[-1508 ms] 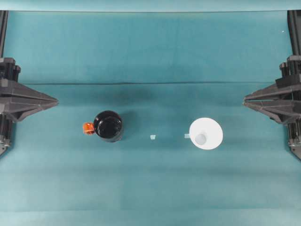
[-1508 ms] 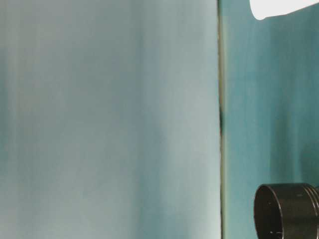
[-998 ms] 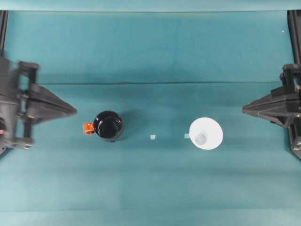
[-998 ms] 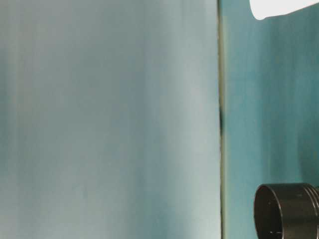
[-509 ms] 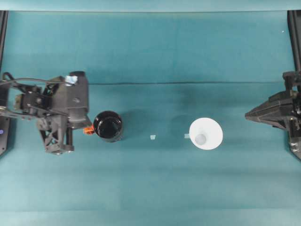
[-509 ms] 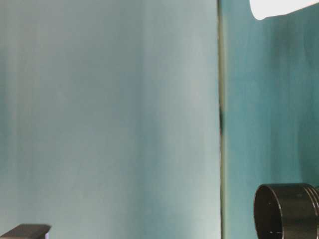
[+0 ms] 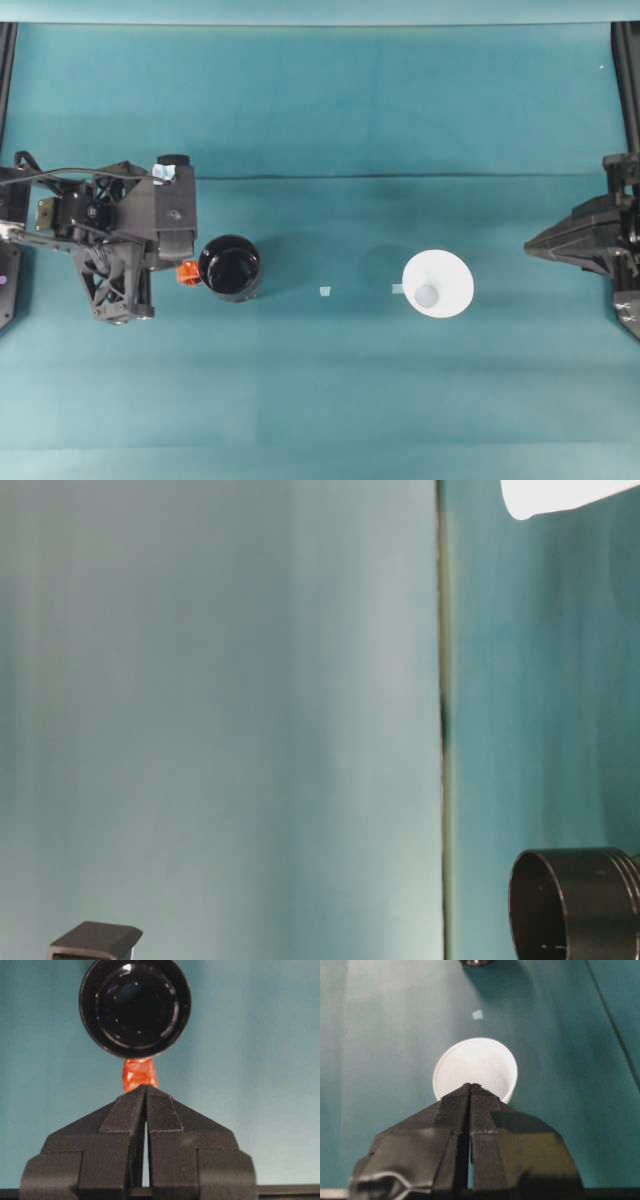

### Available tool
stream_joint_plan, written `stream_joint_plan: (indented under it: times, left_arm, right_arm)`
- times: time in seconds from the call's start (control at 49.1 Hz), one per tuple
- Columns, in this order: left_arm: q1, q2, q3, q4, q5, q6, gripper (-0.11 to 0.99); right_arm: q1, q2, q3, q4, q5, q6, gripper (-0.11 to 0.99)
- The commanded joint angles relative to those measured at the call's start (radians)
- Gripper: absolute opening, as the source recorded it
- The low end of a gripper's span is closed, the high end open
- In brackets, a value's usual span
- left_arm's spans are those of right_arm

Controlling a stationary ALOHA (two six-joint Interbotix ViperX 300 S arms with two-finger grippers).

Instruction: Put the paper cup into the moved red handle cup holder.

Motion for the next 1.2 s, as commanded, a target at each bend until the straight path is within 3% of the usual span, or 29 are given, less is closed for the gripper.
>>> stream_joint_plan:
  times: [0.0,0.122,0.183,0.428,0.53,0.958,1.182]
  left_arm:
    - [0.002,-0.003,-0.020,0.005,-0.003,0.000,0.03]
    - [0.006,-0.002,-0.018,0.005,-0.006,0.006,0.03]
    - [0.008,-0.002,-0.017,0.005,-0.006,0.006,0.10]
    - [0.008,0.032,0.005,0.005,-0.021,0.011,0.78]
    - [0.008,0.063,0.006,0.005,-0.037,0.012,0.96]
    - [0.008,0.218,0.012,0.005,-0.144,0.012,0.97]
    - [0.023,0.253,0.020,0.005,-0.167,0.012,0.97]
  right_arm:
    - [-0.009,0.011,-0.021,0.003,0.002,0.008,-0.10]
    - [-0.017,0.009,-0.021,0.002,0.002,0.008,-0.10]
    - [-0.017,0.011,-0.021,0.003,0.002,0.008,-0.10]
    - [-0.017,0.009,-0.021,0.003,0.002,0.009,-0.10]
    - [-0.017,0.011,-0.021,0.002,0.002,0.009,-0.10]
    - [-0.017,0.009,-0.018,0.003,0.002,0.023,-0.10]
    - [-0.017,0.011,-0.018,0.002,0.002,0.038,-0.10]
